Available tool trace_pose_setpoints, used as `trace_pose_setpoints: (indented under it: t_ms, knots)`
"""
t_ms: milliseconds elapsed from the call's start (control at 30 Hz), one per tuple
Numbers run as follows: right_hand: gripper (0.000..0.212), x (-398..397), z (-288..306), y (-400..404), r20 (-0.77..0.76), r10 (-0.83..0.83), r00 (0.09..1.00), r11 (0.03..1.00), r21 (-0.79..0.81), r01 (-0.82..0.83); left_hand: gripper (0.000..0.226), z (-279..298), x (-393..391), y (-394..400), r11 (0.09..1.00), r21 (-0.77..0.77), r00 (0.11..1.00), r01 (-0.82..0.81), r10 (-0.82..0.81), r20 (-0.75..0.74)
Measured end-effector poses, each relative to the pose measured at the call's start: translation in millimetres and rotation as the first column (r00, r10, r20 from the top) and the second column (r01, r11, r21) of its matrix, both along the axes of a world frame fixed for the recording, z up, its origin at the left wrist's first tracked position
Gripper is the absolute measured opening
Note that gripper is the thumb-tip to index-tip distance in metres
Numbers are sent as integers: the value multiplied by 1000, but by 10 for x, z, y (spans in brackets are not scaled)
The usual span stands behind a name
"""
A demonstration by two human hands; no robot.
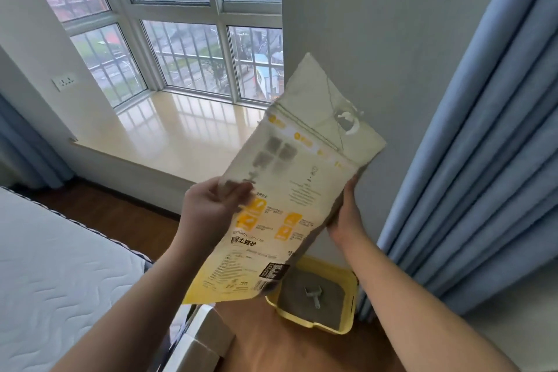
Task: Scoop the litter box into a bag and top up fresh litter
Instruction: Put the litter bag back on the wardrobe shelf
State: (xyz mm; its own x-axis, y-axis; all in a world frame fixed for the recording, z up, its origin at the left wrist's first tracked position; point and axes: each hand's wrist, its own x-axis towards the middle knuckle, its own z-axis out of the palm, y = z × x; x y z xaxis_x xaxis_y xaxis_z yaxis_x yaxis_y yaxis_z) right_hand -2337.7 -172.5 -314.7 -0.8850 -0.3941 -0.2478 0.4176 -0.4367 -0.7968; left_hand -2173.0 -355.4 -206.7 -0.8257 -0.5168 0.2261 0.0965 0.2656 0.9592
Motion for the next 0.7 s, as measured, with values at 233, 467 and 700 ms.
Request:
trace_pose_setpoints:
  t_ms: [233,467,700]
  knots:
    - [68,-59,355,-78,-143,-27,989,998,61,36,17,-75,220,-163,948,308,995,-76,91,-33]
    - [56,131,608,-154,-239,-88,967,988,102,116,17,-182,349,-220,888,443,988,-126,154,-27]
    - [36,273,797,-197,-396,-73,915,963,212,168,25,-406,522,-362,859,473,979,-196,196,50]
